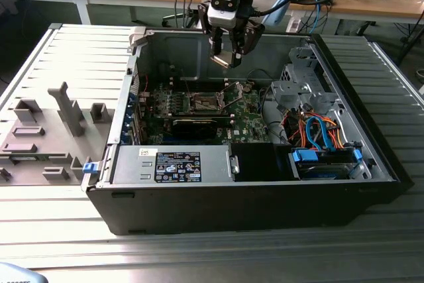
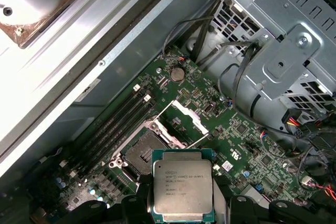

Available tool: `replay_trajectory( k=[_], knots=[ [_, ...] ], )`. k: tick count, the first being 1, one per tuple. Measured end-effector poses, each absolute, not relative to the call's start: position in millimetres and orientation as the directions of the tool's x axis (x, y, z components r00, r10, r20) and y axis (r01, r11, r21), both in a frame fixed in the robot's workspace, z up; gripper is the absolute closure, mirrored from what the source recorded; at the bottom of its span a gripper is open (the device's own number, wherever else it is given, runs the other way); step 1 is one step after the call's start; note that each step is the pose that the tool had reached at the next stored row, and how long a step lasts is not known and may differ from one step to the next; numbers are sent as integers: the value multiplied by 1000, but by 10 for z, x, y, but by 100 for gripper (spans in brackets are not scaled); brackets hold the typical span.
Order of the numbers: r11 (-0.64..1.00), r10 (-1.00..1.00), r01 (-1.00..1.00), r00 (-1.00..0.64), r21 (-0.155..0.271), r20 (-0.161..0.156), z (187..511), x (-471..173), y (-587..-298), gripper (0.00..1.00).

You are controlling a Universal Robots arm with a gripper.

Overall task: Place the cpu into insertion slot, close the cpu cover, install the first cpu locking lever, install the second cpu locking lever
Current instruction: 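Place the cpu into insertion slot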

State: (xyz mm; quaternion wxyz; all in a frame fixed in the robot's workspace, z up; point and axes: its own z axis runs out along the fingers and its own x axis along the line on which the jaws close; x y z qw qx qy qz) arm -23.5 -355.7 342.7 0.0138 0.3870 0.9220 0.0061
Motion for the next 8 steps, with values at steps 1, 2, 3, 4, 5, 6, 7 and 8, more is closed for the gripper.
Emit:
replay_trajectory(
  k=[1,2,3,4,5,6,7,8],
  knots=[
    [700,714,714,-700,22,-21,3427,-235,-3557,45],
    [699,715,714,-699,22,-21,3427,-235,-3557,45],
    [698,716,716,-698,22,-21,3427,-235,-3557,45],
    [698,716,716,-698,22,-21,3427,-235,-3557,45],
    [698,716,716,-697,22,-21,3427,-235,-3557,45],
    [697,717,716,-697,22,-21,3427,-235,-3557,45],
    [697,717,717,-697,22,-21,3427,-235,-3557,45],
    [697,717,717,-696,22,-21,3427,-235,-3557,45]
  ],
)
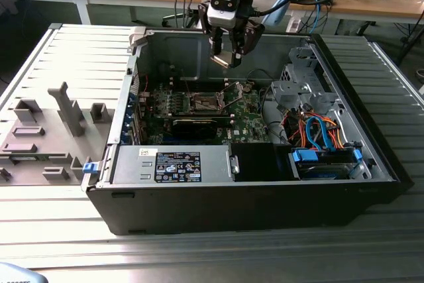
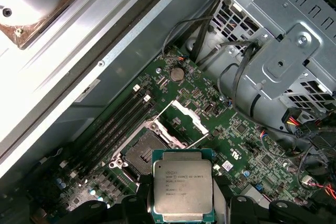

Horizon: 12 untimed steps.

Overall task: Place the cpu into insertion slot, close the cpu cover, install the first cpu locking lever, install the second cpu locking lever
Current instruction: 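Place the cpu into insertion slot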

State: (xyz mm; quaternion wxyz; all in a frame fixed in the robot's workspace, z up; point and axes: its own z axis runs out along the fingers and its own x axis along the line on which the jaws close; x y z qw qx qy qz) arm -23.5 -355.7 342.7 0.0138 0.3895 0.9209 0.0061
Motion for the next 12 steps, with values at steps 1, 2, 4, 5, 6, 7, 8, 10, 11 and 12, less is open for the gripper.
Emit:
replay_trajectory(
  k=[1,2,4,5,6,7,8,10,11,12],
  knots=[
    [696,718,718,-696,22,-21,3427,-235,-3557,45],
    [695,719,719,-695,22,-21,3427,-235,-3557,45],
    [695,719,719,-694,22,-21,3427,-235,-3557,45],
    [694,720,719,-694,22,-21,3427,-235,-3557,45],
    [694,720,720,-694,22,-21,3427,-235,-3557,45],
    [693,721,721,-693,22,-21,3427,-235,-3557,45],
    [692,722,722,-692,22,-21,3427,-235,-3557,45],
    [692,722,722,-691,22,-21,3427,-235,-3557,45],
    [691,723,722,-691,22,-21,3427,-235,-3557,45],
    [691,723,723,-690,22,-21,3427,-235,-3557,45]
  ],
)
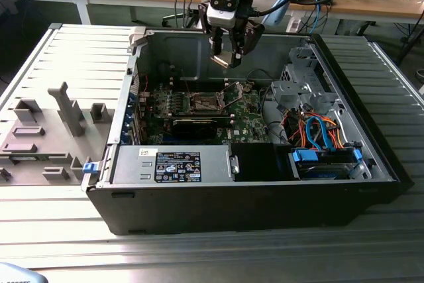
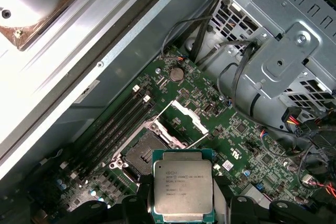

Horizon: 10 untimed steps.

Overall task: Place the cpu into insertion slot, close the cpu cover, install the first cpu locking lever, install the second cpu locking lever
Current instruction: 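Place the cpu into insertion slot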

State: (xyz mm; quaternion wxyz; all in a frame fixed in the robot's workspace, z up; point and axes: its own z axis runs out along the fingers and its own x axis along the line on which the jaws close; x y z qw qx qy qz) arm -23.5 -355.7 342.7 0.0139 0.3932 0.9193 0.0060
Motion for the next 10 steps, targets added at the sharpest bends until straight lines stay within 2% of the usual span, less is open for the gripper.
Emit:
replay_trajectory(
  k=[10],
  knots=[
    [685,728,728,-685,22,-21,3427,-235,-3557,45]
  ],
)
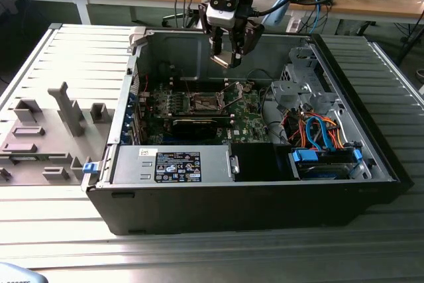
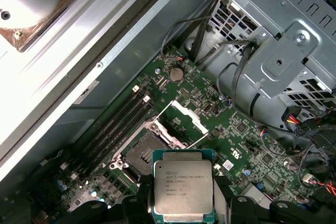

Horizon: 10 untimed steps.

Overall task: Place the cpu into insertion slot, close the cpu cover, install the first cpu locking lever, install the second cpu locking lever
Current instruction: 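Place the cpu into insertion slot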

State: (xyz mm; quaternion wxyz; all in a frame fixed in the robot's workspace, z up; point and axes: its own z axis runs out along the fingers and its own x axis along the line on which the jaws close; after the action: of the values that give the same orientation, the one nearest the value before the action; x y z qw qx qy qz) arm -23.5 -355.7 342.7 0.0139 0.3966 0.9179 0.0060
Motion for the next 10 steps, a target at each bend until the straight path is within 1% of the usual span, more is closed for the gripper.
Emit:
replay_trajectory(
  k=[10],
  knots=[
    [678,735,735,-677,22,-21,3427,-235,-3557,45]
  ],
)
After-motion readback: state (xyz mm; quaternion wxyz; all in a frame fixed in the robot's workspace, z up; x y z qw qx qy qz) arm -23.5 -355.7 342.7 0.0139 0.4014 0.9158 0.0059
